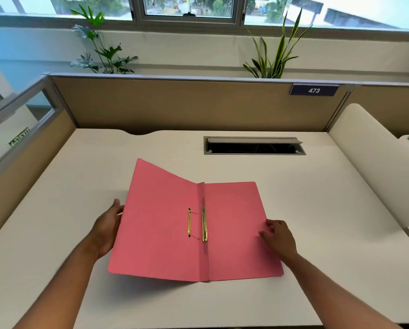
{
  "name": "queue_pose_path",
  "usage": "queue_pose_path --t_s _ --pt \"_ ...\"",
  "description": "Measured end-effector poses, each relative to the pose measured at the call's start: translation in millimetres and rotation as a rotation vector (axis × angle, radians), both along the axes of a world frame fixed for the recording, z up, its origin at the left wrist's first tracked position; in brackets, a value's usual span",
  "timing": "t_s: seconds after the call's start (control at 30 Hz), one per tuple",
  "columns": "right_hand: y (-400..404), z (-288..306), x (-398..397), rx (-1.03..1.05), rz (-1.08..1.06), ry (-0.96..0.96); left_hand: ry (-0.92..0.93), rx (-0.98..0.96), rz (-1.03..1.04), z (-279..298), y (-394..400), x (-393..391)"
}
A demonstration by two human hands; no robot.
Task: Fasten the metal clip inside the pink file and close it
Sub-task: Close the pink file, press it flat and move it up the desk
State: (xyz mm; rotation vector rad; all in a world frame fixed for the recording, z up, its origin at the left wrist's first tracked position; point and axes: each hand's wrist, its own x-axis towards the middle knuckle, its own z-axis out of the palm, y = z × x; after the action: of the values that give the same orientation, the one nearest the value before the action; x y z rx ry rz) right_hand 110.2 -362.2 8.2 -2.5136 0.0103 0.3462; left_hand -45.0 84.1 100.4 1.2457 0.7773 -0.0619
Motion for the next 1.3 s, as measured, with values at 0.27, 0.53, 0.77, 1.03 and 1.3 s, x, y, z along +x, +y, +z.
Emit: queue_pose_path --t_s 0.27,0.53,0.77,1.03,1.3 --pt "-10 0 8 0.381 -0.226 0.089 -0.114 -0.196 -0.117 17 -51 17" --pt "-25 -4 14 0.596 -0.259 0.211 -0.104 -0.3 -0.176 -11 -115 41" --pt "-40 3 20 0.748 -0.241 0.362 -0.05 -0.327 -0.218 -41 -144 49" --pt "-51 2 29 0.83 -0.323 0.472 -0.002 -0.224 -0.262 -62 -159 56" --pt "-50 -11 28 0.727 -0.307 0.307 0.078 0.42 -0.564 -58 -188 56"
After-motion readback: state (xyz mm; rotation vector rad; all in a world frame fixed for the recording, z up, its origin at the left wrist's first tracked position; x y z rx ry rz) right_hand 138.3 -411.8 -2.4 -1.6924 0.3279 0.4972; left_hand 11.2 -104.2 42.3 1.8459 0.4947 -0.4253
